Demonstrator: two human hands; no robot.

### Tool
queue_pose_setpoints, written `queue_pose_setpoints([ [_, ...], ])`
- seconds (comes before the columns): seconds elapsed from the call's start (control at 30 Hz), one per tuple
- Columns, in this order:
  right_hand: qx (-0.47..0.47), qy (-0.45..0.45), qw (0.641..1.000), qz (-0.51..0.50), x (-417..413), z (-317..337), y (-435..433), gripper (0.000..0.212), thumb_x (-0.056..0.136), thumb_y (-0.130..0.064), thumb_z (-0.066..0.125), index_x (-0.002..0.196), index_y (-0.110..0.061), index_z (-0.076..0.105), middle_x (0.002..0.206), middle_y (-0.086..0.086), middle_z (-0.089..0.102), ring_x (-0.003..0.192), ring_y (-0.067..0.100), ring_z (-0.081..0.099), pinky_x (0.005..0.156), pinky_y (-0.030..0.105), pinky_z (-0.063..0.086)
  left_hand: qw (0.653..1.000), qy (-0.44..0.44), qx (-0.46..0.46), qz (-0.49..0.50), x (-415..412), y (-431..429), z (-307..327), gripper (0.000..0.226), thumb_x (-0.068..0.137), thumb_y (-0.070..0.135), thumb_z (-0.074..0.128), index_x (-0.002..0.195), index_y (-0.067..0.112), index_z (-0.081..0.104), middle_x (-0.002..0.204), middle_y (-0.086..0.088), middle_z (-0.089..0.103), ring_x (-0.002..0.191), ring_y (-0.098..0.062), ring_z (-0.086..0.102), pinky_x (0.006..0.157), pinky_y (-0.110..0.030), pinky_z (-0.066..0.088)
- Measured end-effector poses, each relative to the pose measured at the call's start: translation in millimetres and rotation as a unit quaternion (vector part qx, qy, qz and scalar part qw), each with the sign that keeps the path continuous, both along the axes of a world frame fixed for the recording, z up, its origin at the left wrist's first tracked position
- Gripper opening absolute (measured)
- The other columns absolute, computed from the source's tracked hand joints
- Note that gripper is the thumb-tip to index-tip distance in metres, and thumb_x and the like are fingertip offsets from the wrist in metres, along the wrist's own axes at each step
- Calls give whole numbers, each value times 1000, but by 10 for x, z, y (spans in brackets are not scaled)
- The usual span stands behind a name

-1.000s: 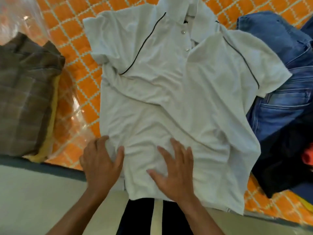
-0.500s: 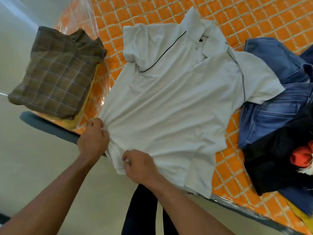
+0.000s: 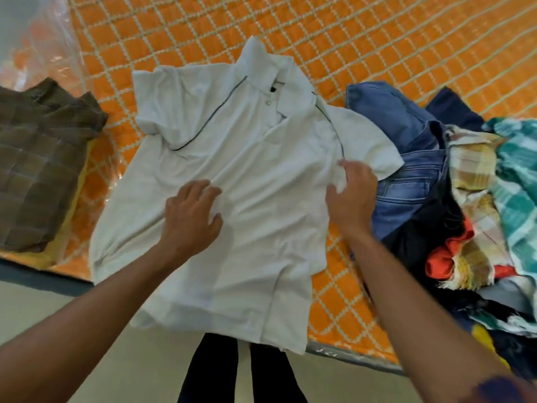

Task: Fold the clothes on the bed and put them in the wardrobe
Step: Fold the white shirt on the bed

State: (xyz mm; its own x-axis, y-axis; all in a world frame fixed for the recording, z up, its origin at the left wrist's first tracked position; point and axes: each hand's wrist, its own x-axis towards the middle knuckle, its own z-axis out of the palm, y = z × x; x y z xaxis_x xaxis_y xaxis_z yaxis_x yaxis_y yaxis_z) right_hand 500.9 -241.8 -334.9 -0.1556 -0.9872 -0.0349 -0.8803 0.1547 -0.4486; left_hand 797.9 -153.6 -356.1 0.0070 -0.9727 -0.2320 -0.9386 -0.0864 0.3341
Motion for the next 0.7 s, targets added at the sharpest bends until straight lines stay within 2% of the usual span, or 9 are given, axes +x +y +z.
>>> queue_pose_setpoints([
  [0.07, 23, 99, 995, -10, -337, 66, -460, 67, 74, -18, 65, 140, -17, 52, 149, 15, 44, 134, 40, 41, 106, 53, 38, 998, 19, -5, -64, -370, -346, -89, 57, 86, 39, 69, 138, 26, 53, 151, -5, 47, 142, -32, 39, 100, -58, 43],
  [0.13, 90, 129, 985, -65, -602, 87, -858, 73, 78, -28, 67, 147, -22, 43, 155, 13, 35, 140, 40, 35, 106, 56, 36, 993, 26, -7, -117, -770, -697, -155, 61, 89, 48, 63, 145, 31, 47, 159, -3, 38, 149, -31, 29, 109, -57, 34],
  [0.23, 183, 83, 971, -129, -840, 140, -1234, 71, 83, -48, 64, 145, -20, 44, 147, 11, 48, 132, 40, 48, 105, 55, 40, 982, 27, 5, -187, -1340, -1142, -198, 69, 90, 58, 54, 153, 39, 33, 167, 1, 18, 154, -30, 10, 116, -64, 22],
  [0.3, 229, 109, 962, -104, -872, 152, -1331, 58, 87, -45, 64, 136, -15, 51, 137, 13, 58, 123, 40, 56, 100, 52, 43, 977, 31, 35, -207, -1619, -1403, -235, 75, 90, 64, 52, 156, 43, 23, 169, 5, 7, 155, -31, 1, 115, -69, 17],
  [0.33, 228, 121, 962, -88, -852, 161, -1360, 42, 89, -38, 63, 123, -14, 58, 127, 14, 62, 116, 40, 59, 95, 50, 45, 978, 35, 55, -200, -1699, -1527, -249, 79, 89, 67, 51, 156, 45, 18, 169, 6, 2, 155, -33, -3, 114, -71, 14],
  [0.4, 192, 68, 975, -91, -897, 108, -1367, 10, 89, -27, 58, 83, -19, 57, 93, 8, 62, 89, 34, 61, 80, 43, 46, 978, 19, 61, -199, -1837, -1718, -252, 84, 86, 74, 49, 157, 47, 13, 169, 5, -3, 154, -35, -9, 113, -74, 7],
  [0.47, 107, -45, 982, -151, -1019, 92, -1361, 29, 89, -20, 53, 64, -18, 39, 65, 1, 44, 58, 19, 42, 59, 35, 31, 973, 2, 29, -228, -1976, -1881, -228, 86, 85, 78, 47, 157, 45, 13, 169, 2, -4, 155, -33, -7, 114, -75, 7],
  [0.57, 11, -190, 961, -200, -1207, 148, -1353, 39, 97, -21, 52, 62, -15, 35, 58, -1, 31, 49, 10, 24, 57, 36, 16, 969, 66, 92, -221, -2169, -2089, -167, 88, 86, 78, 47, 157, 47, 6, 169, 5, -5, 155, -32, -1, 112, -75, 16],
  [0.7, 19, -230, 960, -159, -1092, 197, -1313, 47, 104, -25, 52, 60, -21, 34, 57, -7, 34, 50, 3, 32, 55, 28, 29, 965, 75, 155, -200, -2316, -2250, -180, 89, 86, 80, 43, 154, 52, -7, 168, 5, -12, 154, -37, -7, 106, -82, 13],
])
